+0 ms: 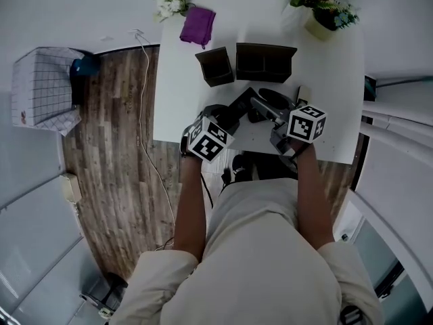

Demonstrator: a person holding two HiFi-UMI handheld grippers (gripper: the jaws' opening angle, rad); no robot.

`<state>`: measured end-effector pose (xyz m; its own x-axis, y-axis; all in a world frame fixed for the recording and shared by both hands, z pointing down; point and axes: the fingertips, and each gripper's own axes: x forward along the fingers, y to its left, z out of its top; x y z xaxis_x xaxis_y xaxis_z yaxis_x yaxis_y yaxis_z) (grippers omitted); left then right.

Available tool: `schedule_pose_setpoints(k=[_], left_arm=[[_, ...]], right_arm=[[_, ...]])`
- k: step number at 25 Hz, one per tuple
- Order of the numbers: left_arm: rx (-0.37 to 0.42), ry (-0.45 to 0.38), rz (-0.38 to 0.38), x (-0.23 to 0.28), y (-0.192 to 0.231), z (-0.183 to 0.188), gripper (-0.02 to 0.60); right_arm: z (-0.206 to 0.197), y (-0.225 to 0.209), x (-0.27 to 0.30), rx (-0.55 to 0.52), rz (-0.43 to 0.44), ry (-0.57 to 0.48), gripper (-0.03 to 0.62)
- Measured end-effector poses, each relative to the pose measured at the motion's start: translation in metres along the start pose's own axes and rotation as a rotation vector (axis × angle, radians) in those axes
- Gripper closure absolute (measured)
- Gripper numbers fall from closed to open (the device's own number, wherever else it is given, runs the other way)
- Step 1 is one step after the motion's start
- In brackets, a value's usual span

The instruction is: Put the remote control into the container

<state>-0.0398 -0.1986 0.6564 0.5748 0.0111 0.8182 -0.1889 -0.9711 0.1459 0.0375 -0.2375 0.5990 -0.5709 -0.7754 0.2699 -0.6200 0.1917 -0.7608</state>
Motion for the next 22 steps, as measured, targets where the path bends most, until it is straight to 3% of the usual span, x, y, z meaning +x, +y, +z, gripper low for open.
schedule_pose_setpoints(k=[5, 7, 13, 17, 22], left_arm=[[0.008, -0.056, 0.044, -0.019, -0.01, 0.001, 0.36], [0.017, -0.07, 0.065, -0.027, -0.012, 0.003, 0.36], [-0.006, -0.156, 0.114, -0.053, -0.009, 0.015, 0.359], [-0.081, -0.269, 0.116, -0.068, 0.001, 0.037, 0.359], [-0.085, -0.33, 0.148, -0.085, 0.017, 0.063, 0.359]], right_arm=[[-0.025, 0.022, 0.017, -0.03, -0.009, 0.083, 0.392], [-0.024, 0.032, 0.018, -0.042, 0.0, 0.078, 0.459], [-0.005, 0.074, 0.02, -0.131, 0.052, 0.059, 0.474], [0.022, 0.099, 0.026, -0.252, 0.078, 0.055, 0.48], [0.048, 0.124, 0.033, -0.465, 0.09, 0.102, 0.482]])
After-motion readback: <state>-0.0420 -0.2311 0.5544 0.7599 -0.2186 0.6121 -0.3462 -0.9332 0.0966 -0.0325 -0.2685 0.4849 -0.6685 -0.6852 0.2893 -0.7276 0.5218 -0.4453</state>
